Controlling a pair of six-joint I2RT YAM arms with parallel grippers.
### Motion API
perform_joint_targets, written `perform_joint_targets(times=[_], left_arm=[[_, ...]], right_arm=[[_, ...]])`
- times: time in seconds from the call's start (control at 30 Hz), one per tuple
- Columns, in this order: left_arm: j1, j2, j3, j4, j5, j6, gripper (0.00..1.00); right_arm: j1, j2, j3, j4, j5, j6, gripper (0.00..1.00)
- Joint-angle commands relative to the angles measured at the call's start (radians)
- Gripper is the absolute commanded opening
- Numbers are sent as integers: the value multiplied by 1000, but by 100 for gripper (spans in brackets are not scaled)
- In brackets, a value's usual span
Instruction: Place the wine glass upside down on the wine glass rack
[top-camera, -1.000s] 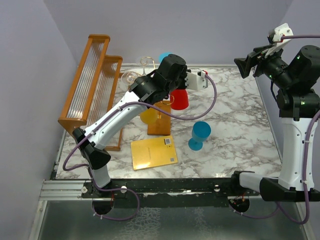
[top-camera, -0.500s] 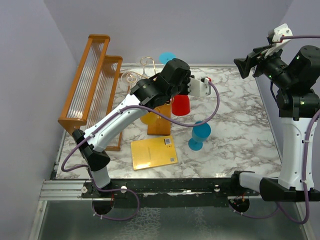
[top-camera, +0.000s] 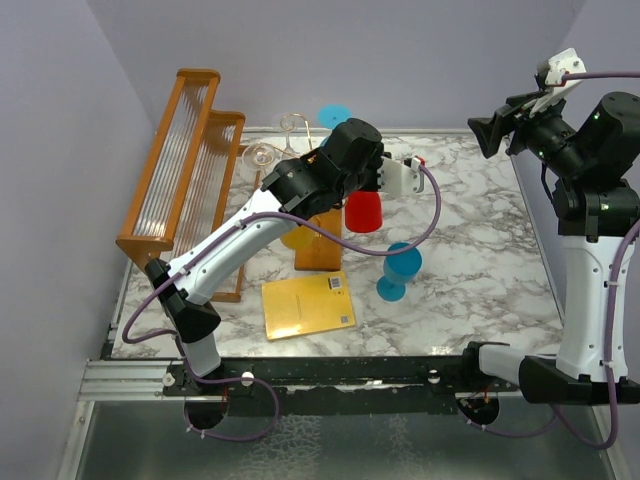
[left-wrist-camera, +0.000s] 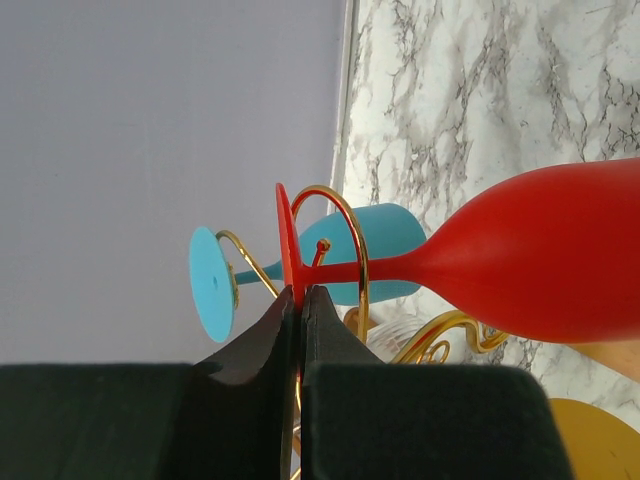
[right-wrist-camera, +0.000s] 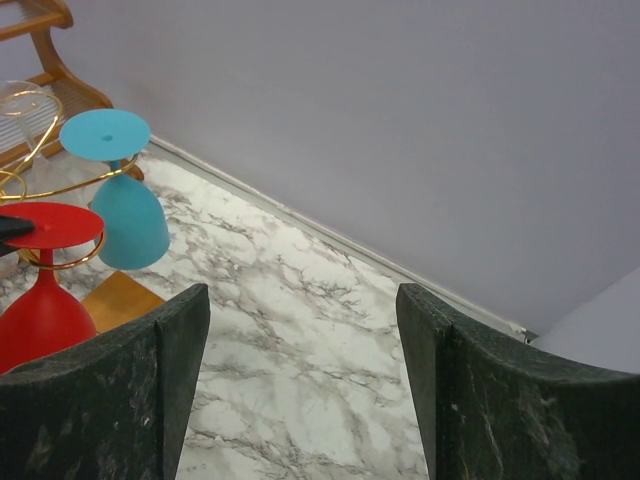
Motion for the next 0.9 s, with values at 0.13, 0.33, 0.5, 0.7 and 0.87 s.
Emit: perform_joint_targets(times=[0.13, 0.33, 0.5, 0.7, 0.87], left_arm=[[-10, -5, 38, 34, 12, -12, 0], [-12, -2, 46, 50, 6, -8, 0], [-14, -3, 45, 59, 5, 4, 0], [-16, 1, 33, 67, 8, 22, 0], [-17, 8, 27, 92, 5, 24, 1]], right_arm=[[-5, -12, -8, 31, -24, 12, 75], [-7, -12, -11, 32, -24, 11, 75], [-7, -14, -15, 33, -23, 10, 75], [-7, -15, -18, 34, -25, 10, 75], [-8, -16, -19, 34, -29, 10, 76]])
